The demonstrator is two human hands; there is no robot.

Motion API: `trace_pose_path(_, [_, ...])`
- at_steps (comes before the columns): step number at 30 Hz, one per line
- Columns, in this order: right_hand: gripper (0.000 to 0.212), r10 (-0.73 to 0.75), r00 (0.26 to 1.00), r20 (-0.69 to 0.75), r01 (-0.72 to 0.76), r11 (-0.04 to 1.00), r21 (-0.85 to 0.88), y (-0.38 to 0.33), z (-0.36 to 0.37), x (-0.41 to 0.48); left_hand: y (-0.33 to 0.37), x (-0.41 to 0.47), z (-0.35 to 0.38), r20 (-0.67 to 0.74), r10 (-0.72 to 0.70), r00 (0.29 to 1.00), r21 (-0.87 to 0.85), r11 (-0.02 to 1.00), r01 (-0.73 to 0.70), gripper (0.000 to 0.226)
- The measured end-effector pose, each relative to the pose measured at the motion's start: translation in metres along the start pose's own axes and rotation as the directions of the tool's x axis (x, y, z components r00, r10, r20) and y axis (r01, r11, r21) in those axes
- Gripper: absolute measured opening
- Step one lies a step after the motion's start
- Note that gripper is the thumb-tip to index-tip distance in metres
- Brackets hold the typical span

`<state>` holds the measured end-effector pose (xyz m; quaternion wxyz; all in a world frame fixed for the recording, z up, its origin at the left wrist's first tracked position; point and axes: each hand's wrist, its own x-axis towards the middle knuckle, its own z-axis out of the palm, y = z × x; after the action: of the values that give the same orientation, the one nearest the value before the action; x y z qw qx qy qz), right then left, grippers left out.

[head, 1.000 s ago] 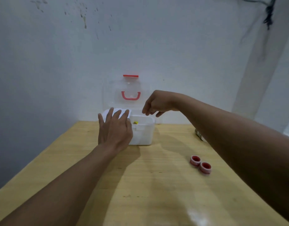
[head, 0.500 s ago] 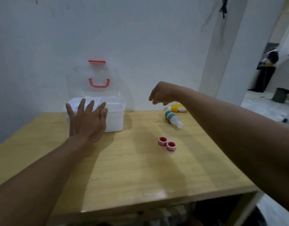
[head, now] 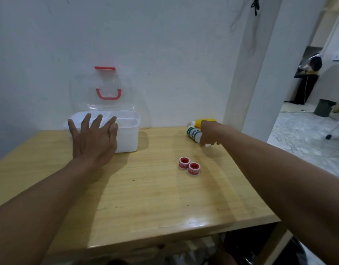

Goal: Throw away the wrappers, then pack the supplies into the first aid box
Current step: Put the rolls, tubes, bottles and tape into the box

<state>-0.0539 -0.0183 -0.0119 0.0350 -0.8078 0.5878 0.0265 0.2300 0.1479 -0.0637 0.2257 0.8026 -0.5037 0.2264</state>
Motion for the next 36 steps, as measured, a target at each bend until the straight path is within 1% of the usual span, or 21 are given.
trace_pose_path(3, [0.047, -0.015, 0.998, -0.066, 0.019, 0.997, 0.068, 0.0, -0.006, 0.001, 0.0, 0.001, 0.0, -0.02, -0.001, 1.0, -0.021, 1.0, 0.0, 0.057])
trace_pose_path(7, [0.03, -0.062, 0.969, -0.241, 0.114, 0.972, 0.207, -0.012, -0.023, 0.004, -0.001, 0.002, -0.003, -0.077, -0.035, 0.996, -0.065, 0.997, 0.03, 0.054])
trace_pose_path(9, [0.027, -0.107, 0.948, -0.301, 0.183, 0.955, 0.235, -0.022, -0.035, 0.002, -0.002, 0.001, -0.004, -0.067, -0.038, 0.997, -0.051, 0.998, 0.035, 0.052])
trace_pose_path(12, [0.022, -0.18, 0.929, -0.325, 0.267, 0.931, 0.247, -0.042, -0.055, -0.004, -0.005, 0.0, 0.0, -0.026, -0.031, 0.999, -0.021, 0.999, 0.03, 0.052])
trace_pose_path(16, [0.019, -0.207, 0.913, -0.351, 0.332, 0.878, 0.346, -0.07, -0.082, -0.007, -0.011, 0.001, 0.002, -0.033, -0.015, 0.999, -0.008, 1.0, 0.015, 0.053])
trace_pose_path(19, [0.025, -0.217, 0.892, -0.396, 0.389, 0.814, 0.431, -0.094, -0.099, -0.006, -0.011, 0.002, 0.003, -0.049, -0.026, 0.998, 0.009, 1.0, 0.026, 0.055])
trace_pose_path(22, [0.029, -0.237, 0.859, -0.454, 0.453, 0.764, 0.458, -0.121, -0.111, -0.003, -0.012, 0.003, 0.005, -0.08, -0.044, 0.996, -0.007, 0.999, 0.043, 0.053])
trace_pose_path(26, [0.024, -0.285, 0.808, -0.515, 0.528, 0.738, 0.42, -0.155, -0.11, 0.004, -0.015, 0.001, 0.007, -0.076, -0.036, 0.997, 0.005, 0.999, 0.036, 0.054])
trace_pose_path(28, [0.026, -0.321, 0.801, -0.504, 0.543, 0.745, 0.387, -0.169, -0.102, 0.007, -0.014, 0.0, 0.007, -0.074, -0.036, 0.997, 0.005, 0.999, 0.036, 0.056])
trace_pose_path(32, [0.029, -0.388, 0.79, -0.474, 0.548, 0.794, 0.264, -0.193, -0.083, 0.012, -0.015, -0.001, 0.005, -0.066, -0.04, 0.997, -0.001, 0.999, 0.04, 0.059])
trace_pose_path(36, [0.035, -0.422, 0.808, -0.412, 0.524, 0.834, 0.173, -0.206, -0.066, 0.017, -0.016, -0.001, 0.004, -0.066, -0.039, 0.997, -0.001, 0.999, 0.039, 0.058])
